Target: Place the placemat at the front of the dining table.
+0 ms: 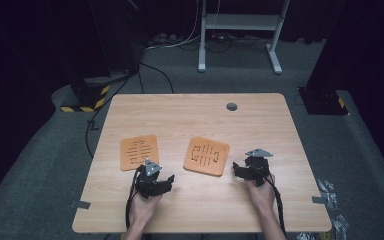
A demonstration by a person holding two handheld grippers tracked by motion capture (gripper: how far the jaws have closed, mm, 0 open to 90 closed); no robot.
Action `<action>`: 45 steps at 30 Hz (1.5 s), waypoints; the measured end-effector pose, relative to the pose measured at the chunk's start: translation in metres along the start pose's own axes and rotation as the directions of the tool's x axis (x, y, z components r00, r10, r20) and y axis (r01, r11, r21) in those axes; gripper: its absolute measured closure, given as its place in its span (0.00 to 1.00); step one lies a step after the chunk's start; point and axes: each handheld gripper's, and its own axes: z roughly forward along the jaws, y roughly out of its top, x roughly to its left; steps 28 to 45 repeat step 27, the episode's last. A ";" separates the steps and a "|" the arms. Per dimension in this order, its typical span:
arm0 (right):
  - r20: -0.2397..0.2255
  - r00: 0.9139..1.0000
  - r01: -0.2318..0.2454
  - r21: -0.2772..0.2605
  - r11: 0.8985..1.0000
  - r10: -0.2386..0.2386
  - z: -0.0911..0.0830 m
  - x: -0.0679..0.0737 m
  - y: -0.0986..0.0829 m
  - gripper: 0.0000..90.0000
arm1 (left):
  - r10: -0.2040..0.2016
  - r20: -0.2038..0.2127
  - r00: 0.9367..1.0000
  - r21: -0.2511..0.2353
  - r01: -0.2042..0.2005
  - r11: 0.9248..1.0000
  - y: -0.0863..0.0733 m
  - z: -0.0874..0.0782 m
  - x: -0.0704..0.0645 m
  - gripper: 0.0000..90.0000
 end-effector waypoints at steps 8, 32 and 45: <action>0.000 1.000 0.000 0.000 1.000 0.000 0.000 0.000 0.000 0.25 | 0.021 0.000 1.000 0.012 -0.021 1.000 -0.004 0.010 -0.005 0.38; -0.003 1.000 -0.006 0.014 1.000 0.006 0.000 0.000 0.001 0.24 | 0.027 -0.029 0.999 -0.004 -0.027 1.000 -0.018 0.027 -0.008 0.34; -0.003 1.000 -0.006 0.014 1.000 0.006 0.000 0.000 0.001 0.24 | 0.027 -0.029 0.999 -0.004 -0.027 1.000 -0.018 0.027 -0.008 0.34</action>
